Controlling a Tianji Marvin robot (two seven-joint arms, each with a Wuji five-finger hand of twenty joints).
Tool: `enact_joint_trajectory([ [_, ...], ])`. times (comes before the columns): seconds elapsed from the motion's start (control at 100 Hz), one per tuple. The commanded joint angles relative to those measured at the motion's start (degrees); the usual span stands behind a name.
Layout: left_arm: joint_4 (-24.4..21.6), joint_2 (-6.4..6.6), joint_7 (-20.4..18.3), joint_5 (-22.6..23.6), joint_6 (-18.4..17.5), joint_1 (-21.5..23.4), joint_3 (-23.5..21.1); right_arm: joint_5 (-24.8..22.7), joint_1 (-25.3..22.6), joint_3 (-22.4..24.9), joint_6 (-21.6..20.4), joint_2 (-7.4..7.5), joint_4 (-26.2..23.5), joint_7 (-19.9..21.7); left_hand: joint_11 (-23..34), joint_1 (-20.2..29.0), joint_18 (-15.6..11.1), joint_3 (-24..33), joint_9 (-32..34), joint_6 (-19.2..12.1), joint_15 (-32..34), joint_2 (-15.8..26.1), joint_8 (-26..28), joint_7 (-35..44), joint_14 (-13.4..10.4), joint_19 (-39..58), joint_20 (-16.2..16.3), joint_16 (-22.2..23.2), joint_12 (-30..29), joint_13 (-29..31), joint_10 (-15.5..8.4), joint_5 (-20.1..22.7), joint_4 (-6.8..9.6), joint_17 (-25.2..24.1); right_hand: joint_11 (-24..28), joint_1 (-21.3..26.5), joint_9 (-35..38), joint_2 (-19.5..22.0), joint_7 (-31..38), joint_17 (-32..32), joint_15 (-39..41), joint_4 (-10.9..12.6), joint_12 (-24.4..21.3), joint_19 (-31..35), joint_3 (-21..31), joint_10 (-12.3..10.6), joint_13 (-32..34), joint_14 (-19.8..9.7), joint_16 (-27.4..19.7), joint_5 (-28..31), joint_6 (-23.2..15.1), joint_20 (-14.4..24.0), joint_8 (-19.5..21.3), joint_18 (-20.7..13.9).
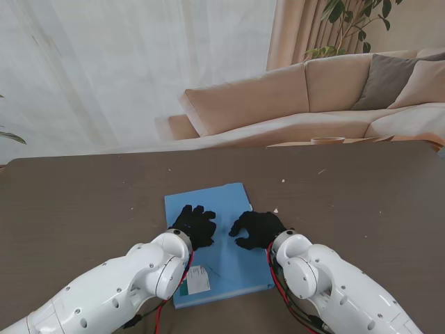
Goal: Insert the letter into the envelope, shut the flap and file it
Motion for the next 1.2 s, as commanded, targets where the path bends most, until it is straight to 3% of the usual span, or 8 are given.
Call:
enact_joint_trajectory([
  [0.0,-0.3,-0.60,-1.7,-0.6,0.4,-0.5,1.3,0.2,-0.9,-0.8,-0.2,-0.34,0.8,1.5,-1.7,-0.2,-1.2,-0.5,-1.8,-2.8,-1.0,1.9,4.2,7.0,-1.1,-1.2,0.2,-0.9,0.8,-1.5,-1.2,3.4,0.05,-0.8,1.3,0.6,4.7,-0.6,1.0,-0.5,-1.6,-1.4,0.7,0.1,0.9,2.2,1.0,-8.4,-1.6,0.5,-1.7,-0.7,-0.5,-0.3],
  [0.25,0.4,-0.68,-1.7,-2.0,1.8,-2.3,3.8,0.1,-1.2,-0.5,-0.2,-0.31,0.5,1.6,-1.7,0.3,-1.4,-0.5,-1.9,-1.4,-1.0,1.9,8.7,11.8,-1.2,-1.2,0.0,-1.4,1.2,-1.4,-1.0,1.2,-0.03,-0.8,1.2,0.7,4.7,-0.6,1.1,-0.5,-1.7,-1.4,0.8,0.1,0.9,2.2,1.0,-8.2,-1.6,0.5,-1.7,-0.7,-0.5,-0.2],
  [0.5,-0.3,-0.57,-1.6,-1.4,0.3,-0.3,1.3,0.3,-1.1,-0.6,0.0,-0.32,0.5,1.7,-2.2,-0.3,-1.4,-0.5,-2.0,-7.3,-0.8,1.6,-2.0,1.2,-1.3,-1.0,0.2,-1.3,1.3,-1.4,-1.3,1.0,0.17,-0.8,1.1,0.6,4.7,-0.6,1.1,-0.6,-1.7,-1.4,0.8,0.0,0.8,2.1,1.0,-8.2,-1.6,0.4,-1.7,-0.7,-0.7,-0.1],
  [0.66,-4.3,-0.18,-1.9,3.1,-6.3,7.2,-8.4,0.3,-1.3,-0.5,0.2,-0.32,0.3,1.8,-1.9,-2.7,-0.7,-0.2,-1.9,-11.0,-0.4,0.8,-10.2,-9.2,-0.9,-0.8,0.3,-0.5,1.6,-1.6,-0.7,-2.4,0.67,-0.1,1.1,0.6,4.7,-0.4,0.9,-0.6,-1.7,-1.3,0.8,0.0,0.8,2.1,0.9,-8.3,-1.6,0.2,-1.4,-0.6,-0.7,-0.1],
  [0.81,-9.4,0.18,-3.3,7.6,-13.7,15.6,-19.6,0.1,-1.3,-0.5,0.5,-0.32,0.1,1.8,-0.5,-6.6,0.9,-0.3,-1.3,-8.1,0.2,2.1,-14.3,-14.9,0.2,-0.6,0.3,1.2,1.5,-0.9,0.3,-7.1,1.25,0.8,1.1,0.5,4.7,-0.2,0.7,-0.6,-1.8,-1.2,0.8,0.0,0.6,2.0,1.0,-8.3,-1.6,0.0,-1.6,-0.6,-0.5,0.0],
  [0.88,-11.6,0.28,-3.9,8.8,-16.9,19.4,-24.6,0.2,-1.3,-0.5,0.6,-0.37,0.1,1.7,1.1,-7.8,2.2,-0.4,-0.9,-3.8,0.5,1.0,-16.0,-16.5,1.1,-0.5,0.4,1.2,1.8,0.1,1.2,-9.9,1.30,1.5,1.1,0.6,4.7,-0.3,0.8,-0.6,-1.8,-1.1,0.8,0.0,0.6,2.0,0.9,-8.3,-1.6,0.0,-1.6,-0.6,-0.4,0.0],
  [0.97,-13.8,0.33,-4.4,10.1,-20.5,23.6,-30.4,0.1,-1.2,-0.6,0.7,-0.34,0.0,1.8,3.0,-9.2,3.0,-0.4,-0.4,-3.0,0.8,-0.1,-17.1,-18.0,1.9,-0.4,0.5,1.1,1.7,0.9,1.6,-12.7,1.30,1.9,1.1,0.6,4.7,-0.2,0.7,-0.7,-1.8,-1.1,0.8,0.0,0.6,2.0,0.9,-8.3,-1.6,-0.1,-1.7,-0.5,-0.3,0.0],
  [1.19,-15.3,0.18,-3.1,13.3,-25.7,30.6,-40.6,-0.1,-1.2,-0.9,0.8,-0.31,0.0,1.8,4.5,-10.4,4.7,-0.4,1.7,-0.4,1.1,-2.9,-17.6,-18.0,3.4,-0.2,0.5,0.7,0.9,2.3,3.5,-10.8,1.15,2.8,1.1,0.6,4.7,-0.2,0.6,-0.7,-1.9,-1.0,0.8,-0.1,0.5,1.9,0.9,-8.4,-1.6,-0.2,-1.8,-0.5,-0.2,0.0],
])
